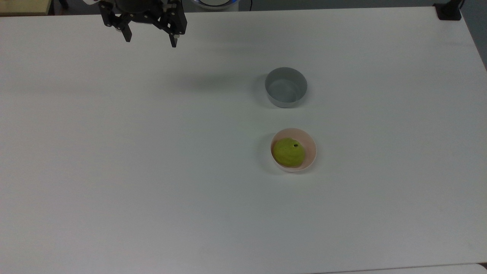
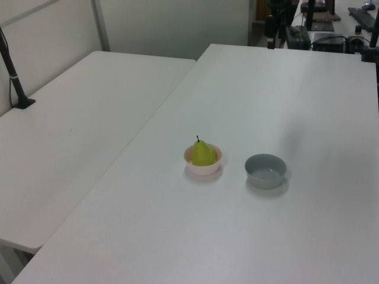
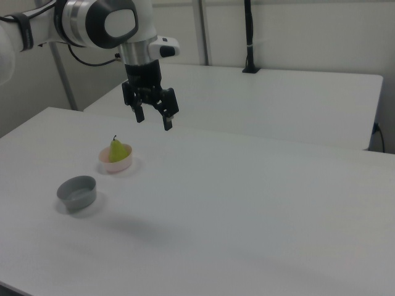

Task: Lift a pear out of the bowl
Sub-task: 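Move the open gripper over the pink bowl holding the green pear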

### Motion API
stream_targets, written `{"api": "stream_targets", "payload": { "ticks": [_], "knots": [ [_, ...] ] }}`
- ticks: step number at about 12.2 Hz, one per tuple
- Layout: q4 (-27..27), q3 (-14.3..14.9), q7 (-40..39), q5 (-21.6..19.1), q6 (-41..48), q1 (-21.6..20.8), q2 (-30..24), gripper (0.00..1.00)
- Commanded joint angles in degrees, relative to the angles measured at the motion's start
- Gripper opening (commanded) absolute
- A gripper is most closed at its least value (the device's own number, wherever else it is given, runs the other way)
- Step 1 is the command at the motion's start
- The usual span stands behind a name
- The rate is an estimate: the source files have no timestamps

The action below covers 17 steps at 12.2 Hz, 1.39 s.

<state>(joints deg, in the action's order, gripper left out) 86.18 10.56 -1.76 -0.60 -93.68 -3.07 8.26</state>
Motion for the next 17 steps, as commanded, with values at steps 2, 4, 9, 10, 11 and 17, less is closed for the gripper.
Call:
{"api": "stream_targets", "payload": {
  "ticks": [2, 4, 9, 10, 11, 17],
  "knots": [
    [1.8, 0.4, -2.6, -0.6, 1.7, 0.1, -2.0, 1.0],
    [1.8, 0.4, -2.5, -0.7, 2.1, 0.0, -2.0, 1.0],
    [0.9, 1.5, -1.9, -1.1, -2.8, -5.2, -0.2, 1.0],
    [0.8, 3.0, -1.1, -1.1, -4.9, -9.2, 0.9, 1.0],
    [0.0, 5.2, 0.9, -1.2, -5.3, -13.3, 1.8, 1.0],
    [-2.1, 8.2, 11.1, -4.7, -18.1, -29.3, 9.5, 1.0]
  ]
}}
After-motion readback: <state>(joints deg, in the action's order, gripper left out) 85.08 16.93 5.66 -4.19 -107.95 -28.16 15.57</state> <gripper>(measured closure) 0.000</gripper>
